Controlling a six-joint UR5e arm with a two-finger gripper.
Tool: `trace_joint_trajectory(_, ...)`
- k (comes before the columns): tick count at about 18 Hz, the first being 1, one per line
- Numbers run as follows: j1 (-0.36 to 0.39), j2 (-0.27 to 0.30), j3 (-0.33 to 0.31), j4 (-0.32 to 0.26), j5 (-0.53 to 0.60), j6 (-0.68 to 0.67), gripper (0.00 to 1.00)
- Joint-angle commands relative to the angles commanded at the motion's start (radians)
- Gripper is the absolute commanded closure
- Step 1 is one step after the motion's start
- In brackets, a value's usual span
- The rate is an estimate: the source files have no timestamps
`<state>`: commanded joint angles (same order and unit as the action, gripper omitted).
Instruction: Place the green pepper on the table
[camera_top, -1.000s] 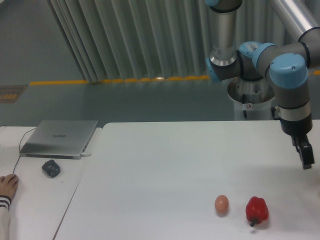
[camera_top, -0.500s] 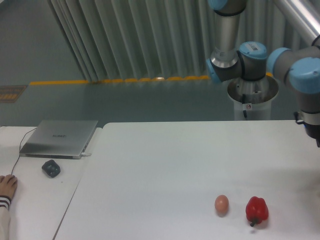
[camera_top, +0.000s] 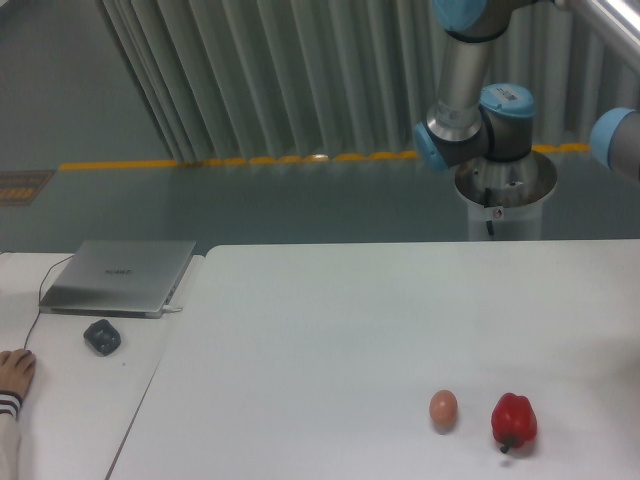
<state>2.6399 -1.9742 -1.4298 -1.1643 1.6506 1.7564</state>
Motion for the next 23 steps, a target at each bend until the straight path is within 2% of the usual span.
trace_joint_trajectory(8,0.003,-0.035,0.005,0.0,0.009,-0.015,0.0)
trace_joint_trajectory(23,0.002,-0.035,-0.005,-0.006,0.043,-0.02,0.0)
